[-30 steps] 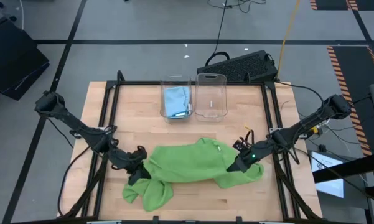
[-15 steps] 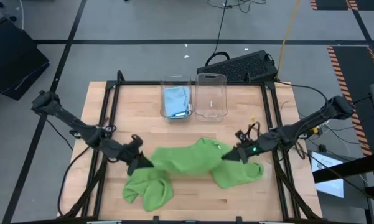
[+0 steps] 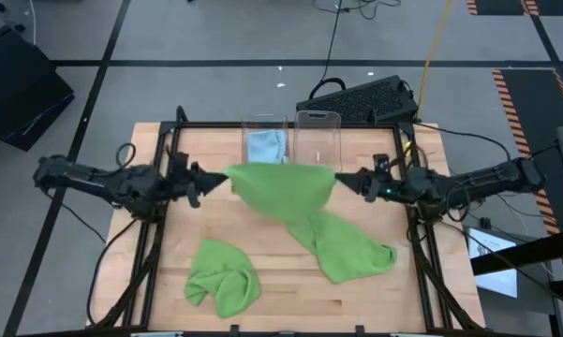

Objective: Fold microfiber towels
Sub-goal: Fold the top left green microfiber towel

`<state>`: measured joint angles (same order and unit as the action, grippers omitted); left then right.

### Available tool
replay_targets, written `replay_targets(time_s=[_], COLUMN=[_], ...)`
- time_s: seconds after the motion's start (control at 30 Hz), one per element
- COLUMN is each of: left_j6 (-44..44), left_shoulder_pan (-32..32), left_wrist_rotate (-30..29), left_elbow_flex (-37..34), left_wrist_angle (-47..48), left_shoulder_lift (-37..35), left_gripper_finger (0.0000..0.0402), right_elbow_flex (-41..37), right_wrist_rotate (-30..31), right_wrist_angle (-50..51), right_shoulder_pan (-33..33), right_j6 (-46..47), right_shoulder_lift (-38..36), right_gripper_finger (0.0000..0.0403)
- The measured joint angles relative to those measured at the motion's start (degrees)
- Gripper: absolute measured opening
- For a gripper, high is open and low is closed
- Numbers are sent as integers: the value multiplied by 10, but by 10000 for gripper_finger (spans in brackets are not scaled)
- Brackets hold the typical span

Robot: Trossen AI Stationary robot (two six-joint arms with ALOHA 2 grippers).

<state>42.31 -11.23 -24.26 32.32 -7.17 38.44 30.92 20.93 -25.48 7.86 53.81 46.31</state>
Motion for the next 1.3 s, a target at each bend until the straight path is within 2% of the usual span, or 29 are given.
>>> replay_targets(time_s=[0.07, 0.13, 0.23, 0.33, 0.43, 0.5, 0.6, 0.77, 0.97, 1.13, 1.23, 1.3], left_j6=[-11, -1, 53, 107, 132, 138, 144, 184, 253, 266, 262, 250], left_shoulder_pan=[12, 14, -1, -36, -72, -90, -106, -127, -174, -211, -212, -204], left_wrist_rotate=[47, 99, 158, 191, 231, 261, 291, 304, 299, 316, 296, 274], left_elbow_flex=[1, 1, 1, 0, 0, 0, 0, 0, 0, 0, 0, 0], left_wrist_angle=[-24, 10, 148, 304, 384, 403, 385, 275, 183, 92, 102, 117], left_shoulder_lift=[0, 0, 7, 24, 42, 56, 76, 123, 204, 247, 249, 245], left_gripper_finger=[2, 2, 2, 2, 2, 1, 2, 1, 1, 1, 3, 3], right_elbow_flex=[0, 1, 1, 1, 1, 1, 1, 1, 1, 1, 1, 0], right_wrist_rotate=[-16, -49, -100, -121, -149, -175, -207, -228, -239, -241, -233, -204], right_wrist_angle=[-26, -20, 53, 146, 213, 246, 267, 275, 276, 276, 281, 294], right_shoulder_pan=[-6, -7, 7, 26, 44, 52, 60, 76, 145, 192, 192, 185], right_j6=[-24, -37, -22, 25, 70, 94, 120, 163, 217, 236, 229, 215], right_shoulder_lift=[-2, -6, -11, -11, -10, -8, -6, 2, 44, 75, 80, 79], right_gripper_finger=[0, 0, 0, 0, 0, 0, 0, 0, 0, 0, 0, 0])
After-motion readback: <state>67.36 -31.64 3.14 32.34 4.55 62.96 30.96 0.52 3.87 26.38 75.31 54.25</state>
